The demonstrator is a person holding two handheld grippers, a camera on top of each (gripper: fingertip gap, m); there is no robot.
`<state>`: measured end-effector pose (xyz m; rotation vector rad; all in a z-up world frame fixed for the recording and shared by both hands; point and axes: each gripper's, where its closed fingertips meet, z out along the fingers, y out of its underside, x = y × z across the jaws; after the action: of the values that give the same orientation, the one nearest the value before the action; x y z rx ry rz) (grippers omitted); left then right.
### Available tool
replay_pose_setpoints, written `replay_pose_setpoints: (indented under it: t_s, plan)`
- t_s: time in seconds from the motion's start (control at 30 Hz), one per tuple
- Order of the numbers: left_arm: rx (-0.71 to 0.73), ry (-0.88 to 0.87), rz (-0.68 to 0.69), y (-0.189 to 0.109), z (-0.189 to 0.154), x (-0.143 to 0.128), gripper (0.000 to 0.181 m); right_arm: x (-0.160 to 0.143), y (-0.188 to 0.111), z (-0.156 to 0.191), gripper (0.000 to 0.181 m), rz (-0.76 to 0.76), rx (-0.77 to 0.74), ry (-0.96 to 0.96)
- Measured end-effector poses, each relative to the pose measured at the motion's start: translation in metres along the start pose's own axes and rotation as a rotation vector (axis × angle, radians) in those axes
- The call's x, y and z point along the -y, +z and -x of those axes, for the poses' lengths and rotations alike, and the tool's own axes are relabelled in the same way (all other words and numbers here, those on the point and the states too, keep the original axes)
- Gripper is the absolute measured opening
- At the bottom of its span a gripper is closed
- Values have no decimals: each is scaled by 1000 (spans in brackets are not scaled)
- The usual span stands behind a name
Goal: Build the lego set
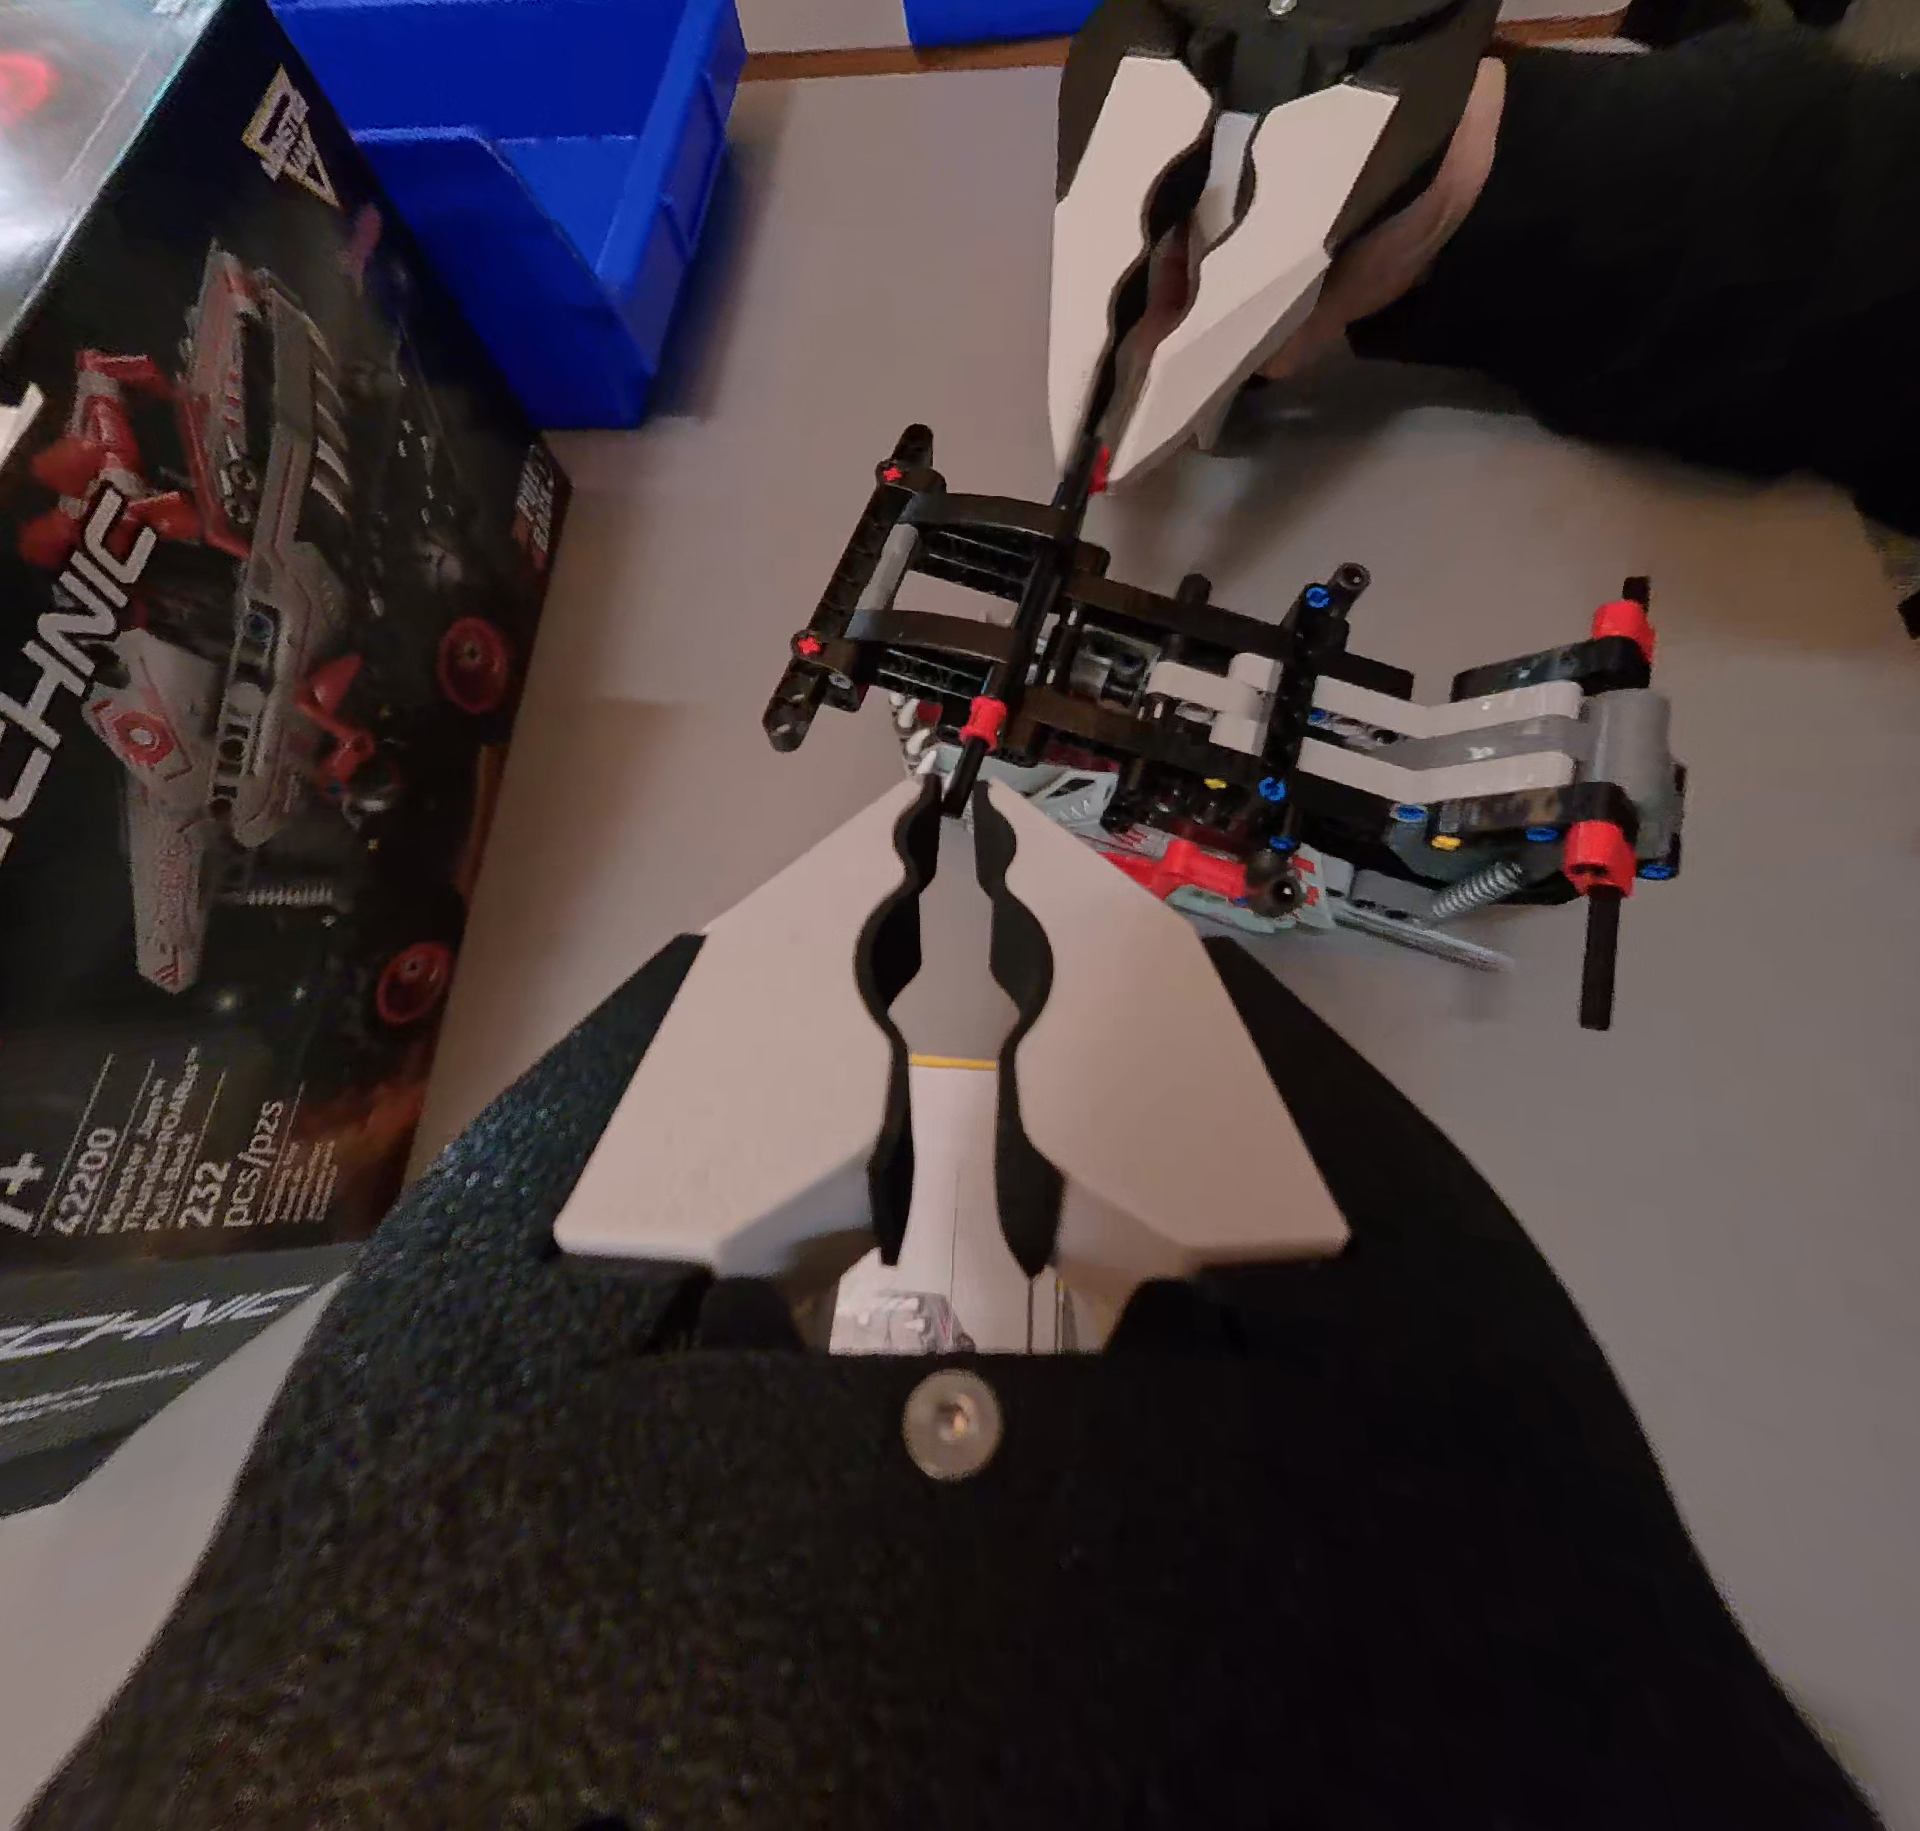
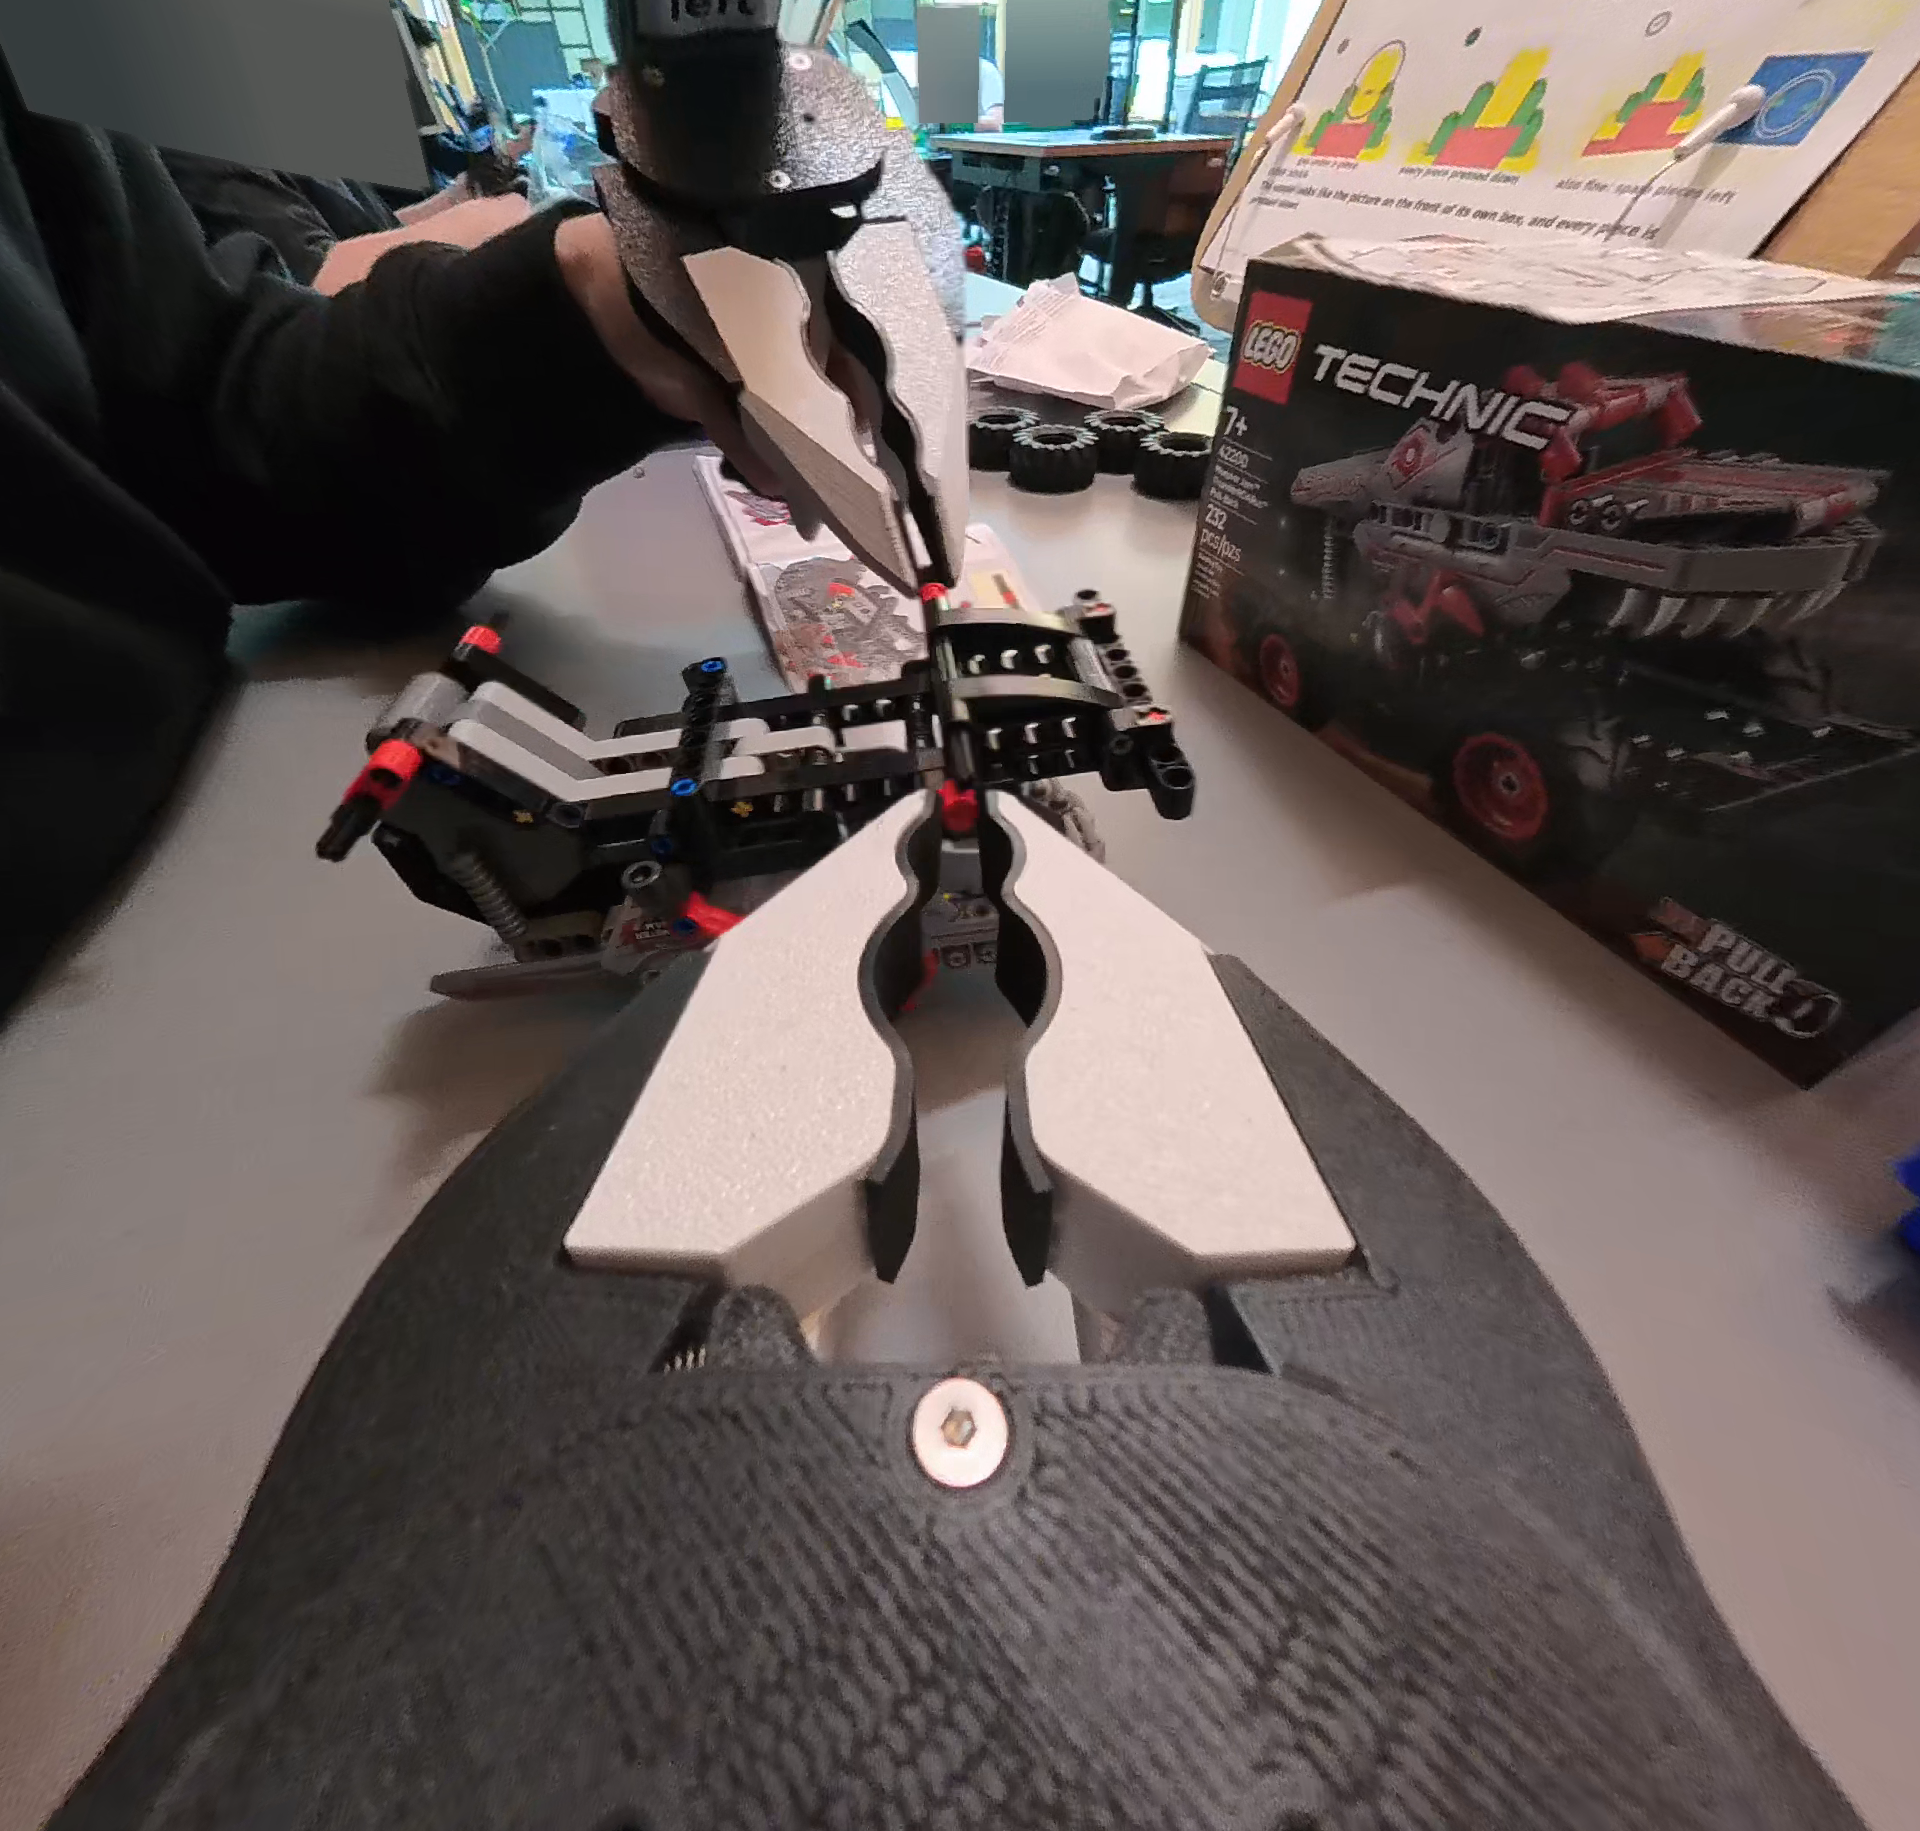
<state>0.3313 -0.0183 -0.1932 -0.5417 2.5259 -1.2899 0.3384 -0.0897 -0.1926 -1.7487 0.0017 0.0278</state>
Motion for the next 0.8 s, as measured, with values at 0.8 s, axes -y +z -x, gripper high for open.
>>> replay_pose_setpoints:
  t_s: [0.8]
  plan:
    - [-27, 78, -81, 1, -1, 4, 1, 5, -13, -9, 5, -60, -11, 53]
